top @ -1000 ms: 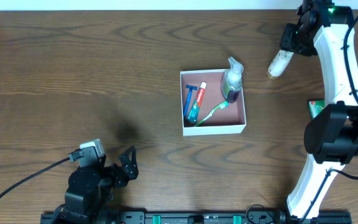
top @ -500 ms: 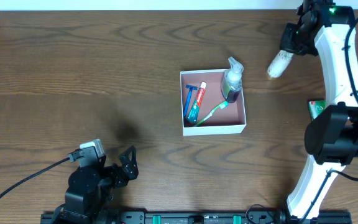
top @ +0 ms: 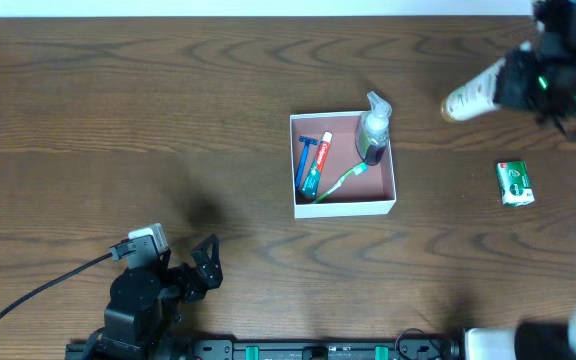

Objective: Pack container
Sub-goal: 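Grasp the white lotion tube with the right gripper, then carry the lotion tube left and lower it into the box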

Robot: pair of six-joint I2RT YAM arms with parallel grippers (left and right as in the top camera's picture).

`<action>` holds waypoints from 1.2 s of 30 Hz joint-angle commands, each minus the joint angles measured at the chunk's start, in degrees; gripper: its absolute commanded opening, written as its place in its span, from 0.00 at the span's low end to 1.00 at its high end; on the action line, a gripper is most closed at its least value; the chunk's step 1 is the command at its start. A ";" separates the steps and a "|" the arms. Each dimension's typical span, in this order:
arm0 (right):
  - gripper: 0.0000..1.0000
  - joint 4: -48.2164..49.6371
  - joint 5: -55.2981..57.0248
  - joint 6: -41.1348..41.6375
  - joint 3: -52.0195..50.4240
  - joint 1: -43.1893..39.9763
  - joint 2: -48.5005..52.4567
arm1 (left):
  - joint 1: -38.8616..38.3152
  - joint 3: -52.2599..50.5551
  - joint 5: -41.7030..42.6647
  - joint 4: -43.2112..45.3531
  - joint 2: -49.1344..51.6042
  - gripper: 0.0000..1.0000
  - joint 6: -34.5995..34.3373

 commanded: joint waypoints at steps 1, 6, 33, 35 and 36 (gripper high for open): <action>0.01 -2.91 -1.27 -2.10 0.57 2.56 -3.15 | 0.26 0.24 -0.26 0.02 -0.24 0.98 0.13; 0.01 -9.16 -1.20 -2.10 0.55 7.93 -5.03 | 0.26 0.24 -0.26 0.02 -0.24 0.98 0.13; 0.01 10.86 -3.67 0.74 -24.85 15.87 -4.33 | 0.24 0.24 -0.26 0.02 -0.24 0.98 0.13; 0.01 12.22 -4.83 0.74 -25.86 15.93 -4.00 | 0.26 0.24 -0.26 0.02 -0.24 0.98 0.13; 0.01 12.70 -5.11 0.76 -26.25 16.09 -3.63 | 0.26 0.24 -0.26 0.02 -0.24 0.98 0.13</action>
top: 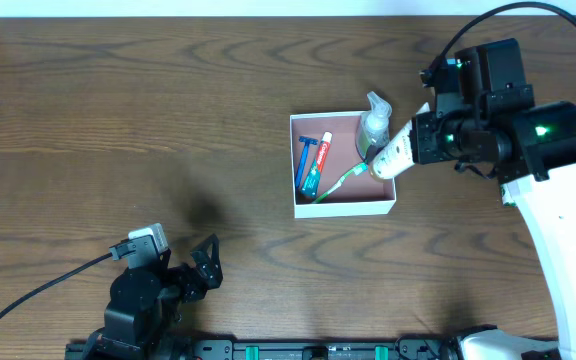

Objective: Pack container
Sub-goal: 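Carry the lotion tube left and lower it into the box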

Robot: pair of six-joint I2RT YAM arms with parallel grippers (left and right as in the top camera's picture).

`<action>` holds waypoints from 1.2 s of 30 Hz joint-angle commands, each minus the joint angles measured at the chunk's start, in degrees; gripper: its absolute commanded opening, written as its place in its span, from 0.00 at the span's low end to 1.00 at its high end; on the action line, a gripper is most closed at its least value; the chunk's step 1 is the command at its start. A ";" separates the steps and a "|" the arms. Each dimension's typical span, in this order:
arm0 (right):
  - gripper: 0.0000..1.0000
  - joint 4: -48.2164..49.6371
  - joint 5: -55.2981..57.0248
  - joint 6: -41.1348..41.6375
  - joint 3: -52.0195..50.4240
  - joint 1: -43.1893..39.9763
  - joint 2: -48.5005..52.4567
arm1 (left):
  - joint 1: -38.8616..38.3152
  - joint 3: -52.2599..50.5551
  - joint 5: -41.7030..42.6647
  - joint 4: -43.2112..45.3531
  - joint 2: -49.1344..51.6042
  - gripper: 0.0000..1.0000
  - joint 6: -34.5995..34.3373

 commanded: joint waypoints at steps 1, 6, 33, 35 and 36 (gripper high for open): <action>0.01 1.46 -2.64 0.76 -0.74 1.01 0.50 | 0.24 0.24 -0.26 0.02 -0.24 0.98 0.13; 0.01 1.88 -2.56 0.72 -0.98 2.40 2.95 | 0.26 0.24 -0.26 0.02 -0.24 0.98 0.13; 0.01 1.01 5.57 0.72 -0.98 5.84 11.45 | 0.26 0.24 -0.26 0.02 -0.24 0.98 0.13; 0.01 1.01 5.57 0.70 -0.98 5.86 12.66 | 0.26 0.24 -0.26 0.02 -0.24 0.98 0.13; 0.01 1.01 5.57 0.72 -0.98 5.86 13.09 | 0.24 0.24 -0.26 0.02 -0.24 0.98 0.13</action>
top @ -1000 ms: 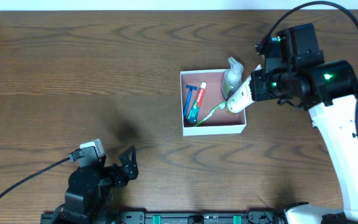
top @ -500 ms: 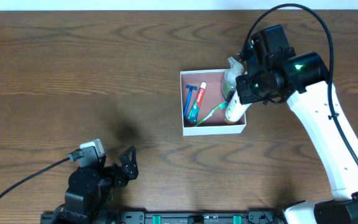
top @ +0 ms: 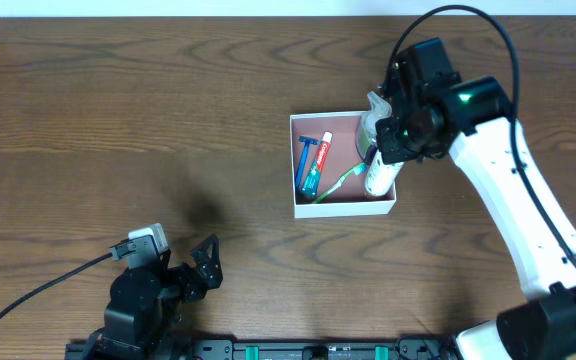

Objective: Pack container
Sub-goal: 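Carry the lotion tube left and lower it into the box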

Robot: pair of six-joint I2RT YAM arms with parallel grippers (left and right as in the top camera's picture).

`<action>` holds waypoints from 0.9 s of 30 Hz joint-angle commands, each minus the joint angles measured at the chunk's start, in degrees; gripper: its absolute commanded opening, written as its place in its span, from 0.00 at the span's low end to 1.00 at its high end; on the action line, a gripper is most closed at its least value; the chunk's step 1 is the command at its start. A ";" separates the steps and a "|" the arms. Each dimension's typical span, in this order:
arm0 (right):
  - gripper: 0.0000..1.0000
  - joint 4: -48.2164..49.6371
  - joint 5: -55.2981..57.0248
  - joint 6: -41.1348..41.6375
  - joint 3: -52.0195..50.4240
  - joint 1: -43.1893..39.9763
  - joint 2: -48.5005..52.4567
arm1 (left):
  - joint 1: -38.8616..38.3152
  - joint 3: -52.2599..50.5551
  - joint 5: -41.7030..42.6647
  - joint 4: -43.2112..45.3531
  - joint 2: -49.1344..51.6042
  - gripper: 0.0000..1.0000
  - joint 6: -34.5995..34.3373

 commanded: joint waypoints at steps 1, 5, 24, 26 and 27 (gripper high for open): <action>0.01 0.24 0.26 0.63 0.33 0.85 1.38 | 0.26 0.24 -0.28 0.00 -0.26 0.98 0.13; 0.01 0.22 0.37 0.61 0.33 0.85 2.47 | 0.24 0.24 -0.28 0.00 -0.26 0.98 0.13; 0.02 0.57 2.19 0.55 0.00 1.70 5.16 | 0.24 0.24 -0.28 0.00 -0.26 0.98 0.13; 0.02 0.66 2.19 0.42 0.00 2.43 5.73 | 0.26 0.24 -0.28 0.00 -0.26 0.98 0.13; 0.02 0.66 2.19 0.42 0.00 2.89 5.95 | 0.24 0.24 -0.28 0.00 -0.26 0.98 0.13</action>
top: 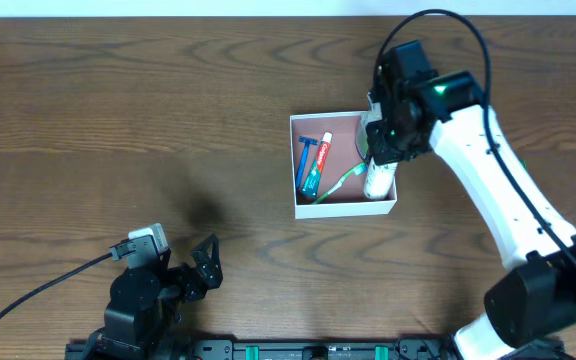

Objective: Pack container
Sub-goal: 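Carry the lotion tube left and lower it into the box, then open the right gripper and release the tube beside the bottle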

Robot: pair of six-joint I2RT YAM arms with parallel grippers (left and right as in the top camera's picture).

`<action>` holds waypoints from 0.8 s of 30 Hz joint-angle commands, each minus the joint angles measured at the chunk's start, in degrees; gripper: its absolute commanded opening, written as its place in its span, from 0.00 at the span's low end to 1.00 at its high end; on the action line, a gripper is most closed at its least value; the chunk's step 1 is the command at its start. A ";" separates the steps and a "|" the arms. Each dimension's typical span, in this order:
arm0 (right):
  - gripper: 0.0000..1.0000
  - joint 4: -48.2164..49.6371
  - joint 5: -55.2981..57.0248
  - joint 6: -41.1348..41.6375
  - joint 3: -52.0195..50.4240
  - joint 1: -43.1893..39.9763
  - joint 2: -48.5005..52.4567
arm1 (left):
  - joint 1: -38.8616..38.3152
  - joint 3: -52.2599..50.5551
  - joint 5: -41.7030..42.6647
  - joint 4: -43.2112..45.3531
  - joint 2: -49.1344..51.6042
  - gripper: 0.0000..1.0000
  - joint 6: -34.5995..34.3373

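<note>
A white open box [296, 205] sits mid-table. It holds a blue razor [305, 158], a toothpaste tube [316, 178], a green toothbrush [342, 181] and a clear pump bottle [372, 122] in its far right corner. My right gripper [384, 152] hangs over the box's right side, shut on a white tube [376, 184] whose lower end is inside the box along the right wall. The bottle is partly hidden by that gripper. My left gripper [205, 264] rests open near the front left, holding nothing.
The right arm [488, 160] stretches across the table's right side and covers what lies beneath it. A black cable [28, 295] runs from the left arm's base toward the front left corner.
My right gripper has shifted slightly left and toward the far side over the box, and the white tube now lies closer along the right wall, lower in the box. The left arm is unchanged.
My right gripper first held the white tube high at the far right, with a green soap bar lying on the table's right side. It then had the tube at the box's right edge, then inside the box, and now deeper along the right wall.
</note>
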 commanded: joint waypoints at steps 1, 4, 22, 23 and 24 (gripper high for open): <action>0.03 0.07 0.72 0.42 -0.13 1.79 0.74 | 0.26 0.24 -0.28 0.00 -0.26 0.98 0.13; 0.04 0.39 0.98 0.42 -0.13 2.82 0.85 | 0.26 0.24 -0.28 0.00 -0.26 0.98 0.13; 0.04 -0.15 6.40 2.73 -0.13 3.15 0.85 | 0.24 0.24 -0.28 0.00 -0.26 0.98 0.13; 0.04 -0.13 6.54 2.89 -0.13 3.15 0.85 | 0.26 0.24 -0.28 0.00 -0.26 0.98 0.13; 0.04 -0.11 6.51 2.91 -0.13 3.15 0.85 | 0.24 0.24 -0.28 0.00 -0.26 0.98 0.13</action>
